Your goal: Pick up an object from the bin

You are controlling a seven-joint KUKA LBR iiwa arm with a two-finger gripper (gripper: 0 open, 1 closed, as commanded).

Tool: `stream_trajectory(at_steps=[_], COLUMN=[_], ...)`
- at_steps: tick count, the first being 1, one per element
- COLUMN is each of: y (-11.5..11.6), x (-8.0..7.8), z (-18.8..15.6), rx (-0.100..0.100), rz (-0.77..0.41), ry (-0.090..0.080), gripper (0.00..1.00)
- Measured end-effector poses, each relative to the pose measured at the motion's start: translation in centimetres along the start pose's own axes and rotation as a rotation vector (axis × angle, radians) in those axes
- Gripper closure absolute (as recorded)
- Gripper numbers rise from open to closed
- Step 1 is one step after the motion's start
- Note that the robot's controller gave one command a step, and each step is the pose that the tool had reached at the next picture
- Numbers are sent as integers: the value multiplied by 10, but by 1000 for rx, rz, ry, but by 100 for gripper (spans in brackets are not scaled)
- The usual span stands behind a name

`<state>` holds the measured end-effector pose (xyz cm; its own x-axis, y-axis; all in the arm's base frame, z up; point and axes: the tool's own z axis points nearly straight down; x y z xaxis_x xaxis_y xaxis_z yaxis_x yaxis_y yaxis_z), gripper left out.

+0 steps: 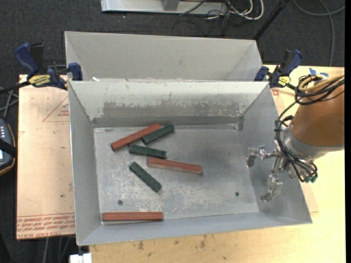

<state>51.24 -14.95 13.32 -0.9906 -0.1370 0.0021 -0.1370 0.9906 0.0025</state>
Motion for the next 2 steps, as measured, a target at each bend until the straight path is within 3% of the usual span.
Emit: stream_trajectory(at_steps=[1,2], y=[50,67], x=[-60,-72], z=[17,45], rx=[4,-1], rz=[-154,-175], ry=[-7,-8], gripper=[0,0])
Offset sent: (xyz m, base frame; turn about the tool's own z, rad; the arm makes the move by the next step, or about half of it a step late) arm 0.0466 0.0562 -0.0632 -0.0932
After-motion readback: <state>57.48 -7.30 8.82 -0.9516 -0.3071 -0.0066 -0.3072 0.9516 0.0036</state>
